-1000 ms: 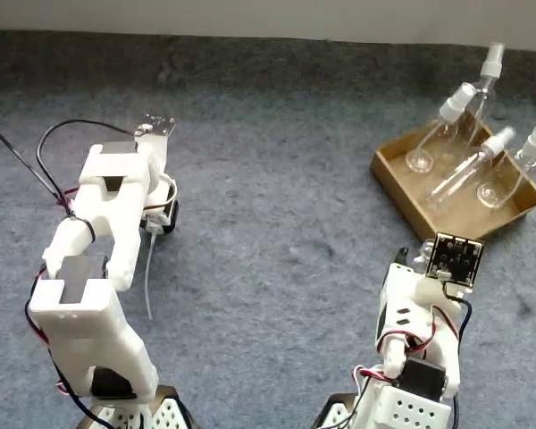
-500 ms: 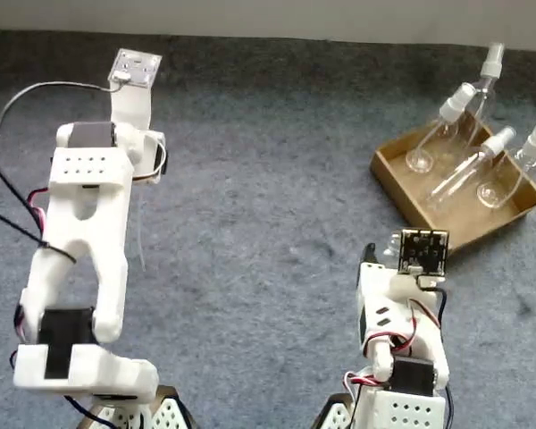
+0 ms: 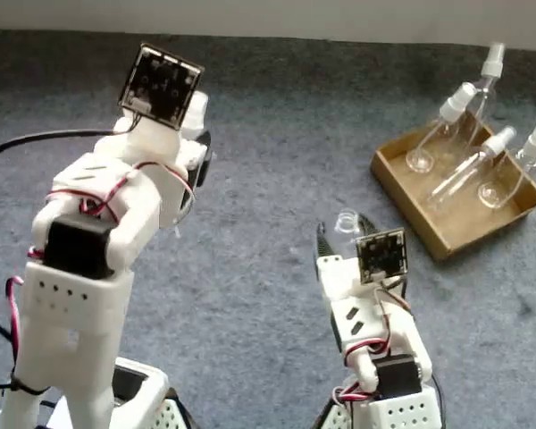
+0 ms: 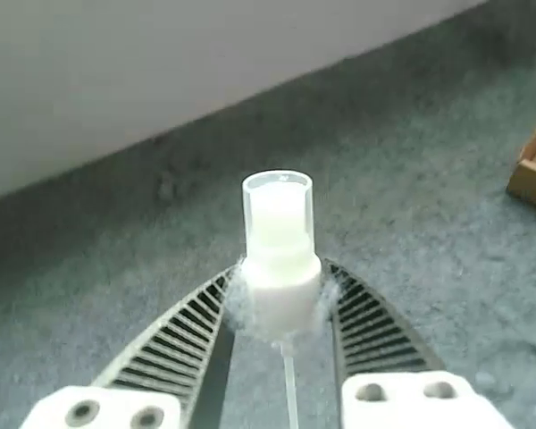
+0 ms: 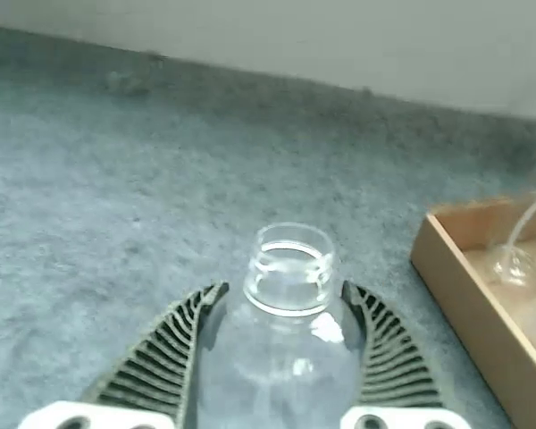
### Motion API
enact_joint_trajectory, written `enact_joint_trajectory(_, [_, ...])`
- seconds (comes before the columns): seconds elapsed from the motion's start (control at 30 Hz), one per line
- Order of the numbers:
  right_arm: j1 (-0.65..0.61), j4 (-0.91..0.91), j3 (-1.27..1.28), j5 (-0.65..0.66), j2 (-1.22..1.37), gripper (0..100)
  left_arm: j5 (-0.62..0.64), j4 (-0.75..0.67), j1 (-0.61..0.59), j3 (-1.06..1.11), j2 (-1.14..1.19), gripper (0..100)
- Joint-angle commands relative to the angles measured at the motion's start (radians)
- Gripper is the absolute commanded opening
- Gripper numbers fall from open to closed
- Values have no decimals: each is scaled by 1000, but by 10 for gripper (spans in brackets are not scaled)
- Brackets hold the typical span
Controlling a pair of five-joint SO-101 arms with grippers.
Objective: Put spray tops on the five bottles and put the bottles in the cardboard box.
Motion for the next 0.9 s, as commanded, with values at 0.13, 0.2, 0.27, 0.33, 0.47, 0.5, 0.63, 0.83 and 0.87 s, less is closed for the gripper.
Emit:
enact_joint_trajectory(0.13, [-176, -104, -12, -8, -12, 98, 2, -206, 85, 50, -179, 35])
enact_joint_trajectory(0.2, [-219, -133, -10, -3, -12, 98, 2, -278, 90, 93, -196, 34])
enact_joint_trajectory(0.27, [-257, -150, -8, -3, -12, 98, 2, -362, 90, 142, -216, 34])
enact_joint_trajectory(0.33, [-286, -157, 12, -3, -12, 98, 5, -439, 90, 193, -243, 34])
enact_joint_trajectory(0.47, [-305, -249, 101, -2, -12, 98, 158, -543, 90, 274, -321, 34])
enact_joint_trajectory(0.5, [-303, -277, 125, -2, -12, 98, 209, -560, 90, 289, -343, 34])
enact_joint_trajectory(0.63, [-302, -305, 183, -2, -12, 98, 278, -611, 94, 335, -381, 34])
enact_joint_trajectory(0.83, [-302, -259, 188, -2, -12, 98, 269, -740, 254, 377, -381, 34])
enact_joint_trajectory(0.87, [-302, -249, 188, -2, -12, 98, 252, -752, 277, 378, -380, 34])
